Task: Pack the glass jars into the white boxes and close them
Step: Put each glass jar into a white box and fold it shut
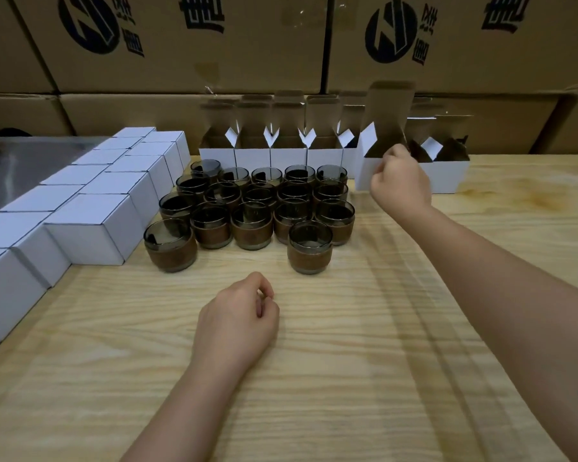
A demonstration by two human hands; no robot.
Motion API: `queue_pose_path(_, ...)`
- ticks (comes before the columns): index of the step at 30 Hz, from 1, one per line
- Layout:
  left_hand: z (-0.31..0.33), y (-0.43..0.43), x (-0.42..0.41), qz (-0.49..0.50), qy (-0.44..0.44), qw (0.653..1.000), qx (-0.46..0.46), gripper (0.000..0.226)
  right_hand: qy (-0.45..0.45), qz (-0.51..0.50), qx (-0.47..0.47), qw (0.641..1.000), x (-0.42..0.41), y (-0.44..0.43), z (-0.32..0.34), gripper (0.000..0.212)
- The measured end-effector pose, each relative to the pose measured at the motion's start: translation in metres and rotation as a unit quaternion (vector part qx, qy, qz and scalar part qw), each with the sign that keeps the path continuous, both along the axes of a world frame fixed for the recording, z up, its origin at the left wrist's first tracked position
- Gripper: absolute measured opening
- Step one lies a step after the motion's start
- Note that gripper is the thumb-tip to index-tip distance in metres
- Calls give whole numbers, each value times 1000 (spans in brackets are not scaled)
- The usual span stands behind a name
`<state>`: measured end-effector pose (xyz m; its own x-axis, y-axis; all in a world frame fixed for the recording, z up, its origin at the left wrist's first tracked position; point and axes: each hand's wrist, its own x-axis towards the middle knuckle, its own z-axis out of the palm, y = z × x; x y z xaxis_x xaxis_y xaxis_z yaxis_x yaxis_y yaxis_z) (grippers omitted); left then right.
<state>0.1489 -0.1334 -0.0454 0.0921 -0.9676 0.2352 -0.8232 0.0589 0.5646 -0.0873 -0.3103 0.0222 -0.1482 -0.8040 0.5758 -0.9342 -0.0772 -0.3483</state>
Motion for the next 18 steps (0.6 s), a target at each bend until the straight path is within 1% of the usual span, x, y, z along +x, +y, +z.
queue_pose_path(3, 2, 0, 1, -2, -2, 1000, 5, 11, 9, -4, -64, 998, 2, 41, 8, 19)
queue_pose_path(4, 2, 0, 1, -3, -4, 1000, 8, 10, 7, -1, -98, 995, 5, 57, 10, 20)
queue_pose_path(7, 4, 0, 1, -8, 1, 1000, 12, 7, -17, 14, -223, 975, 24, 111, 13, 20)
queue_pose_path(9, 6, 1, 0, -8, 9, 1000, 11, 13, -36, 31, -271, 961, 44, 146, 12, 20)
queue_pose_path(11, 8, 2, 0, -14, 32, 999, 7, 24, -46, 57, -281, 957, 67, 176, 3, 18)
queue_pose_path(13, 9, 5, 1, -34, 90, 995, -5, 40, -55, 84, -273, 957, 87, 196, -11, 17)
queue_pose_path(16, 8, 9, 2, -72, 178, 980, -42, 65, -49, 113, -242, 963, 103, 209, -30, 17)
queue_pose_path(18, 7, 10, 3, -97, 202, 973, -52, 74, -33, 128, -230, 964, 106, 209, -37, 16)
